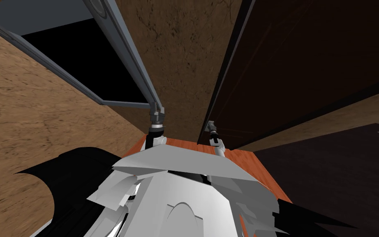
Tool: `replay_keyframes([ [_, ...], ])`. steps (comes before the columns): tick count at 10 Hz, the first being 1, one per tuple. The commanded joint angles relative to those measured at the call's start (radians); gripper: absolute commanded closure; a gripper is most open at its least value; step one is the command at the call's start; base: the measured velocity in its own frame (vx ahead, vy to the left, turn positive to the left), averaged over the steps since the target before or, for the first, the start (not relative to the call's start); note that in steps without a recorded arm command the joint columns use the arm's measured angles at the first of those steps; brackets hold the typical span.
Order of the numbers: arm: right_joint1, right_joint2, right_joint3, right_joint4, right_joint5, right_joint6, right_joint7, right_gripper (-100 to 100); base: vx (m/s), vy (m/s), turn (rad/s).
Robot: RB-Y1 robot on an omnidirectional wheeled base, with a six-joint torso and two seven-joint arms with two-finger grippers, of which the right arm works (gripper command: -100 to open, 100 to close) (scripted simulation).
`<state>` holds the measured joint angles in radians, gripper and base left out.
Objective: Pull the door open
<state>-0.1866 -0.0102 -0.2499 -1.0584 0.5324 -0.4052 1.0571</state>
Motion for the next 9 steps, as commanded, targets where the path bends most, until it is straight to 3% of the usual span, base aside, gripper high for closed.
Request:
replay_keyframes([
  [1, 0.000, 0.000, 0.001, 0.000, 0.000, 0.000, -0.002, 100, 0.003, 0.011, -0.017],
  [5, 0.000, 0.000, 0.001, 0.000, 0.000, 0.000, -0.002, 100, 0.001, 0.002, -0.001],
  [9, -0.014, -0.013, 0.004, 0.026, -0.026, -0.007, -0.092, 100, -0.027, 0.004, 0.031],
])
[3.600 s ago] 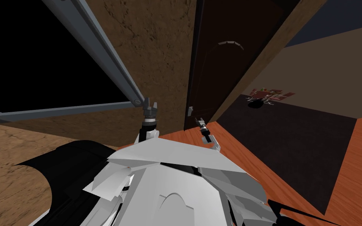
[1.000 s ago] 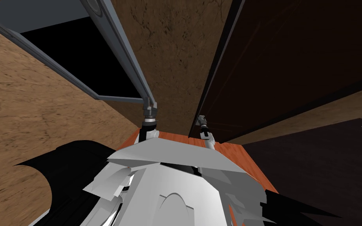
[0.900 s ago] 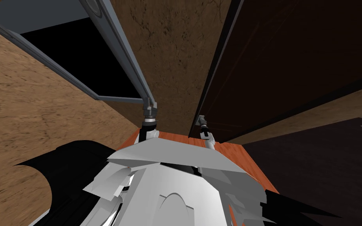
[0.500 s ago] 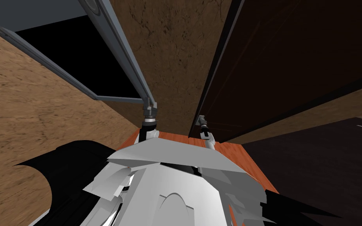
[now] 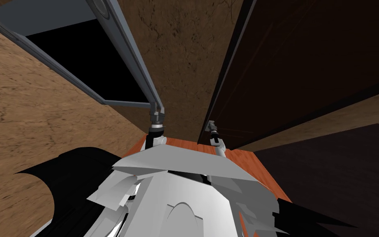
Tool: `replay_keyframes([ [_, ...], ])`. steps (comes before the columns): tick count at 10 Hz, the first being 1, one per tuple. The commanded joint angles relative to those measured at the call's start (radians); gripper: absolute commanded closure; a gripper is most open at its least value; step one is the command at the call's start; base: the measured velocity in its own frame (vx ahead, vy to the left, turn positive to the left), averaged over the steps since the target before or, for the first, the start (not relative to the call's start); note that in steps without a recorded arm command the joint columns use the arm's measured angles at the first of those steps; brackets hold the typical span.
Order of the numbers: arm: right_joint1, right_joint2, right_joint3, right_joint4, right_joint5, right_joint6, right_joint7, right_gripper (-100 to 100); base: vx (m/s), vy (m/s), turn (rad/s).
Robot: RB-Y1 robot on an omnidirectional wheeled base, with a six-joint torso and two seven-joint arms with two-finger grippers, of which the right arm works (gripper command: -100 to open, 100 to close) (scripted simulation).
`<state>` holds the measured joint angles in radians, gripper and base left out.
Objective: Pull the door open
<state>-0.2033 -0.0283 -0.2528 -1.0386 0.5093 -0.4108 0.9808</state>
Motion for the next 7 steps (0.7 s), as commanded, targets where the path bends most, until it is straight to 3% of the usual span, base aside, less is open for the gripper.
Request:
replay_keyframes([
  [1, 0.000, 0.003, 0.008, 0.010, -0.007, -0.002, -0.032, 100, -0.032, 0.006, 0.016],
  [7, -0.022, -0.011, 0.016, 0.047, -0.043, -0.012, -0.162, 100, -0.033, 0.000, 0.027],
])
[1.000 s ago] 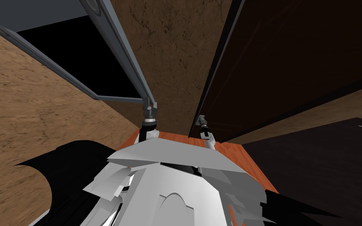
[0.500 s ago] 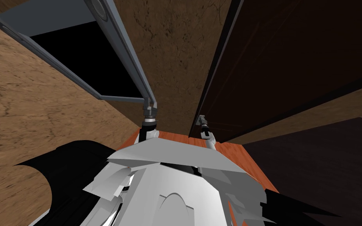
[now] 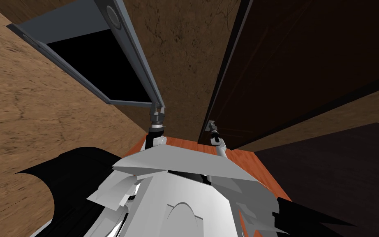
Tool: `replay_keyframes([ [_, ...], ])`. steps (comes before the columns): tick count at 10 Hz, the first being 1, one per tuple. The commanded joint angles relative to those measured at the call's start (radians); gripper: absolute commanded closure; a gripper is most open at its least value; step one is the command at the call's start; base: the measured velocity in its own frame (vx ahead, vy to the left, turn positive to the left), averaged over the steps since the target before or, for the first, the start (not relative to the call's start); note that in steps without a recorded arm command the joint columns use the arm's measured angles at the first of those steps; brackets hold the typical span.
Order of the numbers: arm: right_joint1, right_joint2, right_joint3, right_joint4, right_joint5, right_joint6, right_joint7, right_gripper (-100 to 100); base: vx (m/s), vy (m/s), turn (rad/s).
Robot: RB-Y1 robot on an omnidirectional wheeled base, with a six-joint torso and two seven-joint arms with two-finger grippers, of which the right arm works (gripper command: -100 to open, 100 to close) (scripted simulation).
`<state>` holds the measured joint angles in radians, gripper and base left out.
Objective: Pull the door open
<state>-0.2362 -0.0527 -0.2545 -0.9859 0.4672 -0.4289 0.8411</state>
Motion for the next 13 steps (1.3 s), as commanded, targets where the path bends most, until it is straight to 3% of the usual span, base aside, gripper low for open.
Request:
replay_keyframes([
  [1, 0.007, 0.011, 0.019, 0.001, -0.007, 0.004, -0.046, 100, -0.032, 0.000, 0.033],
  [6, -0.012, 0.000, 0.026, 0.034, -0.039, -0.005, -0.164, 100, -0.035, -0.004, 0.031],
  [10, -0.017, -0.003, 0.028, 0.043, -0.047, -0.008, -0.199, 100, -0.016, -0.004, 0.007],
  [13, -0.028, -0.009, 0.032, 0.061, -0.065, -0.013, -0.269, 100, -0.024, -0.009, 0.038],
])
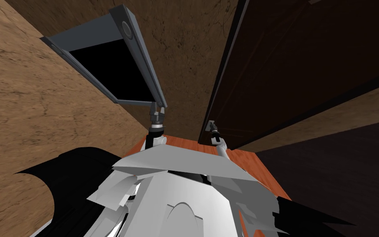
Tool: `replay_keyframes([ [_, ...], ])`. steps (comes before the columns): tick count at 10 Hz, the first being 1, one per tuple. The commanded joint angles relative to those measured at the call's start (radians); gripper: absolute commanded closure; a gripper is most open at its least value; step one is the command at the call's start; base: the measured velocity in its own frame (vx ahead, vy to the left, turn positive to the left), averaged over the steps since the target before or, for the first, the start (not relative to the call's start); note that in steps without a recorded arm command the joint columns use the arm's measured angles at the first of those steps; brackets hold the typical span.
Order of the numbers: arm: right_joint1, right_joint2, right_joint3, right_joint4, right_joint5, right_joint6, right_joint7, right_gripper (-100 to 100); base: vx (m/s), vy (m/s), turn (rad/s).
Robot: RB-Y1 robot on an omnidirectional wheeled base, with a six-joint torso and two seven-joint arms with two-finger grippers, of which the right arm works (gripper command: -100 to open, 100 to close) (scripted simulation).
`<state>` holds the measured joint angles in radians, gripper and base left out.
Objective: Pull the door open
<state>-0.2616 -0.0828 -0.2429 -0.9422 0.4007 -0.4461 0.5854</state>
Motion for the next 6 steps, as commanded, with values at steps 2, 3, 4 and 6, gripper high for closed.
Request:
replay_keyframes([
  [2, -0.008, 0.018, 0.022, 0.027, -0.008, 0.002, -0.051, 100, -0.036, -0.004, 0.018],
  [3, -0.014, 0.015, 0.024, 0.037, -0.017, -0.001, -0.087, 100, -0.017, 0.011, 0.018],
  [4, -0.014, 0.015, 0.024, 0.037, -0.017, -0.001, -0.089, 100, -0.015, -0.006, 0.016],
  [6, -0.019, 0.012, 0.026, 0.047, -0.026, -0.004, -0.127, 100, -0.009, -0.015, 0.006],
])
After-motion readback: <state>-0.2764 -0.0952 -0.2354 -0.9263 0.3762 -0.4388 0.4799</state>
